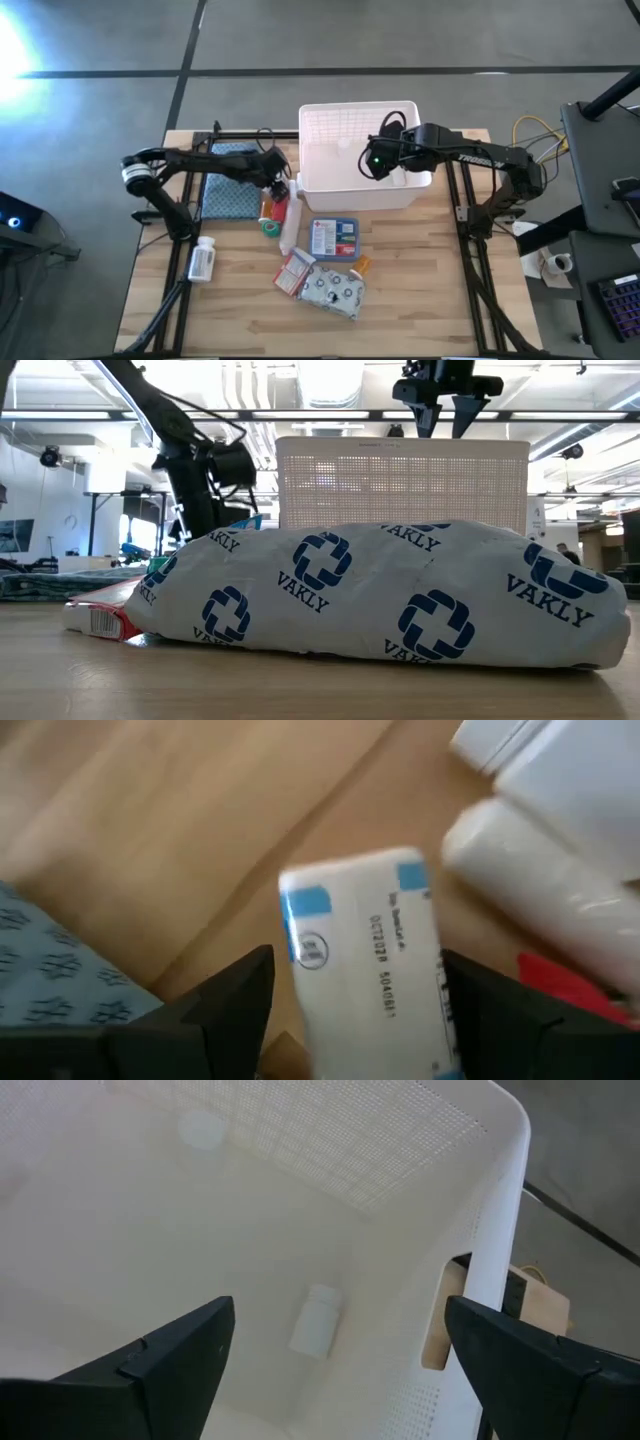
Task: Pick & place medical supplies in basket/bin
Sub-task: Put the white pill bottle into the white bin
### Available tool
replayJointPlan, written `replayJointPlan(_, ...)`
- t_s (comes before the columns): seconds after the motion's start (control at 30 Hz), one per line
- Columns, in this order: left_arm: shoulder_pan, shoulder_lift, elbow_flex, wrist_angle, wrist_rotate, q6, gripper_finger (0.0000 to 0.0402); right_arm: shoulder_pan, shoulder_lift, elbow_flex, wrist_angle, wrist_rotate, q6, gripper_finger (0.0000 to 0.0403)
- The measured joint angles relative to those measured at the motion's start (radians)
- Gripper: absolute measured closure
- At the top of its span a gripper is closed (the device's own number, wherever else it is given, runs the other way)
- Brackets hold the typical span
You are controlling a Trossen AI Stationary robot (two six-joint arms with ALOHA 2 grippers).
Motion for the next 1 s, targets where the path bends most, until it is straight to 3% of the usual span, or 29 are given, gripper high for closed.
replayJointPlan(0.1,0.0,0.024,0.0,-0.003,0.004,-0.001,0.0185,0.0,0.0,-0.001,0.0,0.0,0.0,0.0049)
replayJointPlan(0.27,0.0,-0.016,0.021,-0.046,0.011,-0.005,0.0268,0.0,0.0,-0.001,0.001,0.018,-0.005,0.0049)
replayJointPlan(0.47,-0.001,-0.172,0.15,-0.222,0.002,-0.031,0.0269,-0.002,0.0,-0.001,0.003,0.049,-0.008,0.0049)
replayJointPlan(0.63,-0.048,-0.369,0.273,-0.29,-0.013,-0.167,0.0269,-0.002,0.0,-0.002,0.003,0.079,-0.023,0.0049)
replayJointPlan(0.77,-0.155,-0.437,0.384,-0.111,-0.03,-0.15,0.0269,-0.003,0.0,-0.002,0.006,0.106,-0.025,0.0049)
replayJointPlan(0.9,-0.206,-0.369,0.446,0.175,-0.001,-0.009,0.0268,-0.003,-0.002,-0.002,0.007,0.115,-0.065,0.0049)
replayJointPlan(1.0,-0.161,-0.251,0.504,0.169,-0.006,-0.009,0.0213,-0.002,-0.023,-0.002,0.007,0.1,-0.103,0.0049)
